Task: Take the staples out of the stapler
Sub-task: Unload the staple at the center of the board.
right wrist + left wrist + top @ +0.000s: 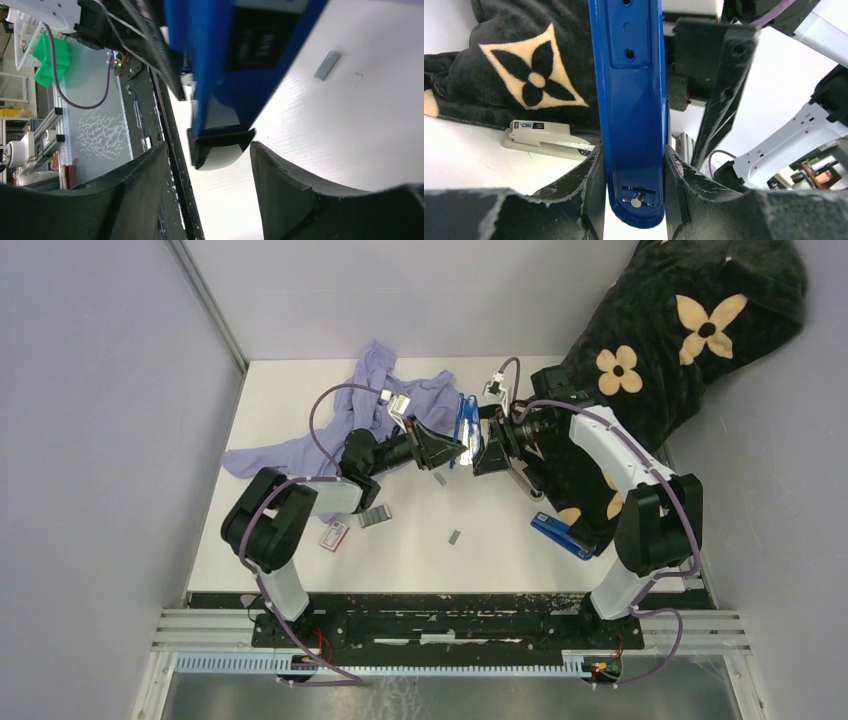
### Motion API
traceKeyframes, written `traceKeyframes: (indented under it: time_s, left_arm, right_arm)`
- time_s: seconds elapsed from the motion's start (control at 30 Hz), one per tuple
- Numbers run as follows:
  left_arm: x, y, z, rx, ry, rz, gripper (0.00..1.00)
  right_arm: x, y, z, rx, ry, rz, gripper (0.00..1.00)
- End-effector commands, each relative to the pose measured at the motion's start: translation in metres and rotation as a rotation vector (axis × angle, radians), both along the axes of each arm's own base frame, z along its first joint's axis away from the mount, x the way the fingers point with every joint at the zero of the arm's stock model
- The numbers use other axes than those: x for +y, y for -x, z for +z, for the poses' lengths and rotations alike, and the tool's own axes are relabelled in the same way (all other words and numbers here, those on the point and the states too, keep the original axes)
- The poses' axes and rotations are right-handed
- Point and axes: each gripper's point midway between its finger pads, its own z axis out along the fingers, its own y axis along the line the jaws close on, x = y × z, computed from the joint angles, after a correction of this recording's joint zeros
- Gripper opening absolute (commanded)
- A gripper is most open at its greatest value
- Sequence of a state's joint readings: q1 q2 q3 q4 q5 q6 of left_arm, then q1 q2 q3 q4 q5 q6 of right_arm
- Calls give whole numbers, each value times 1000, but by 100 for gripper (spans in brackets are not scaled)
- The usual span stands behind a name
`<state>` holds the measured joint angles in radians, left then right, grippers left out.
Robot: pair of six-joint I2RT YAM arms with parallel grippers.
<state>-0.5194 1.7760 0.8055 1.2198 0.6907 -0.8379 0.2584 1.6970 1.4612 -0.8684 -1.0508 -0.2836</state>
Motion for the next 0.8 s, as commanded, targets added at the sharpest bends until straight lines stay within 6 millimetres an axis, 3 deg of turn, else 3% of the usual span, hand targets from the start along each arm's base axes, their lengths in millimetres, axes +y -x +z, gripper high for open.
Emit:
traceKeyframes:
  time_s: [0.0, 0.2, 0.6, 0.67, 0.77]
  left_arm:
    - [1, 10, 59, -276, 40, -25, 3]
    - [0, 17, 61, -310, 39, -57, 3]
    - [2, 22, 59, -331, 35, -72, 3]
    - [1, 23, 59, -336, 35, -77, 3]
    - [1, 24, 56, -349, 21, -86, 3]
  right_arm:
    - [3, -4, -1, -121, -18, 20, 65]
    - [11, -3, 5, -144, -90, 42, 57]
    - [17, 3, 27, -133, -172, 80, 58]
    - [17, 3, 28, -141, -172, 82, 53]
    - [16, 3, 26, -150, -173, 90, 37]
